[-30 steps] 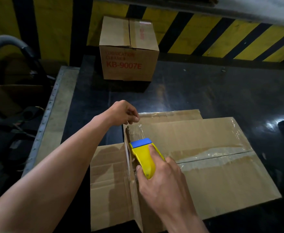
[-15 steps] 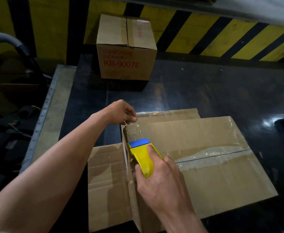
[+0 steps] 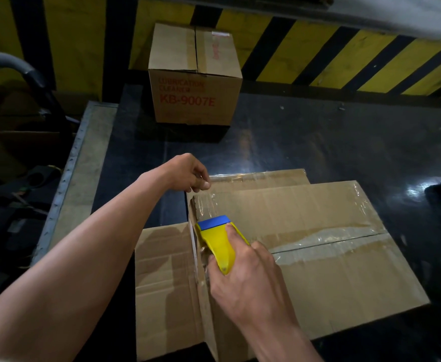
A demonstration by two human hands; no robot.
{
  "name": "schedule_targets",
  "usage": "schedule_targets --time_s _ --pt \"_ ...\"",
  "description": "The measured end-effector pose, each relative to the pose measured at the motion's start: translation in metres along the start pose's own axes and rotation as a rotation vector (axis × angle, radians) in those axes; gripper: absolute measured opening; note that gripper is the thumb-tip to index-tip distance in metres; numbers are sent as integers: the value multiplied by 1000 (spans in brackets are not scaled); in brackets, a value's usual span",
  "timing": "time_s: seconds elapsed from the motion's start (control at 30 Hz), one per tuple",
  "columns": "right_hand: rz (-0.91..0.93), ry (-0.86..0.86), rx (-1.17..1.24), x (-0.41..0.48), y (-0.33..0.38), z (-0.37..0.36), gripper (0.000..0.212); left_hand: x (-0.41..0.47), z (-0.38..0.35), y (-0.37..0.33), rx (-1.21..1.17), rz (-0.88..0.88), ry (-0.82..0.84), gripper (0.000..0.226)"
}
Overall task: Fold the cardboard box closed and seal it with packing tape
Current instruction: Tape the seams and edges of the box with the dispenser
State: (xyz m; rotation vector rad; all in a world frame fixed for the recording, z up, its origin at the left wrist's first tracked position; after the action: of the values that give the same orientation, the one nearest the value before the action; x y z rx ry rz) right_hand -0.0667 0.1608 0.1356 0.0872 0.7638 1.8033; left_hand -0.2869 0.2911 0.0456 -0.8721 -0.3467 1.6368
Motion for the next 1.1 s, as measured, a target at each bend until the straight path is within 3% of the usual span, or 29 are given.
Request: schedule_targets --time_s 0.3,0.63,0.83,0.97,1.1 --pt "-8 -3 -11 4 2 -3 65 2 -6 6 -26 25 49 3" --pt "-19 -8 -18 8 2 -4 69 5 -21 23 -207 262 184 11" --pt "-13 -13 -33 9 4 -3 67 5 -18 14 -109 236 163 11" --pt "-12 -16 -20 8 3 -2 69 1 -17 15 -12 125 33 1" --pt "-4 -32 -28 6 3 0 69 -23 -14 0 -3 -20 -162 11"
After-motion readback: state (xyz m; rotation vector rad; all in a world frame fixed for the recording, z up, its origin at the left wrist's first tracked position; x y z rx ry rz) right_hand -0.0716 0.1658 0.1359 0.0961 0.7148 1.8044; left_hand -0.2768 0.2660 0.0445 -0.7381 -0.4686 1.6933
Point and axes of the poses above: each hand's wrist, its own x-axis towards the middle knuckle, its own z-axis out of the back of the hand, y = z × x, the point moved 6 cm from there along x, towards the middle knuckle, and after that the axes turned 5 degrees about x, right-handed, at the moved point
